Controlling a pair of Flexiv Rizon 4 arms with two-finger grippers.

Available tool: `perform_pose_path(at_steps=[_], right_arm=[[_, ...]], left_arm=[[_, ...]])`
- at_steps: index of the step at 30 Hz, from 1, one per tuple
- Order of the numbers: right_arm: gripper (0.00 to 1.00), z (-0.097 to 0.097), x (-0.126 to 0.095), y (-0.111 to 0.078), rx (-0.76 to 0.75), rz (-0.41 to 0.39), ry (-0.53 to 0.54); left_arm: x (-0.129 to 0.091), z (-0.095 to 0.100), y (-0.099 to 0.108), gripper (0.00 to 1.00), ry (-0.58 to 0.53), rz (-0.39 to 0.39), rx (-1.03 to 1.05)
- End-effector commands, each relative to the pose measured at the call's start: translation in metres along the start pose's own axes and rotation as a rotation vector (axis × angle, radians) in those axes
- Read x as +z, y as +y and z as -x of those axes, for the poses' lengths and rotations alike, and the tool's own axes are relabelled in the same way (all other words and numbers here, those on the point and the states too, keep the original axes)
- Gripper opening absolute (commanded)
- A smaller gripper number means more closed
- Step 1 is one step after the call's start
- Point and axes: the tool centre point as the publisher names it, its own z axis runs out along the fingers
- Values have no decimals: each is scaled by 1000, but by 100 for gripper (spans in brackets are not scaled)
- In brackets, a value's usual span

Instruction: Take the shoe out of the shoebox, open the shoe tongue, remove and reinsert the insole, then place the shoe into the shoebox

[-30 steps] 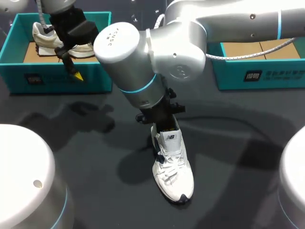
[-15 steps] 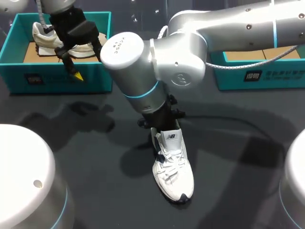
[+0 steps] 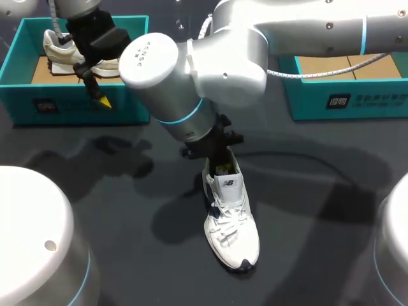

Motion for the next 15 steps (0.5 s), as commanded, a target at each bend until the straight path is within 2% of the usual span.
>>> perform_pose_path(at_steps=[1,6,15], right_arm=[[0,-5,24,2,110,-27,36],[0,-7,33,0,116,-42,77],[0,-1,-5,-8,135,26,-2]], left_arm=[[0,0,0,100,2,2,0],[0,0,0,100,2,2,0],[0,0,0,100,2,2,0]])
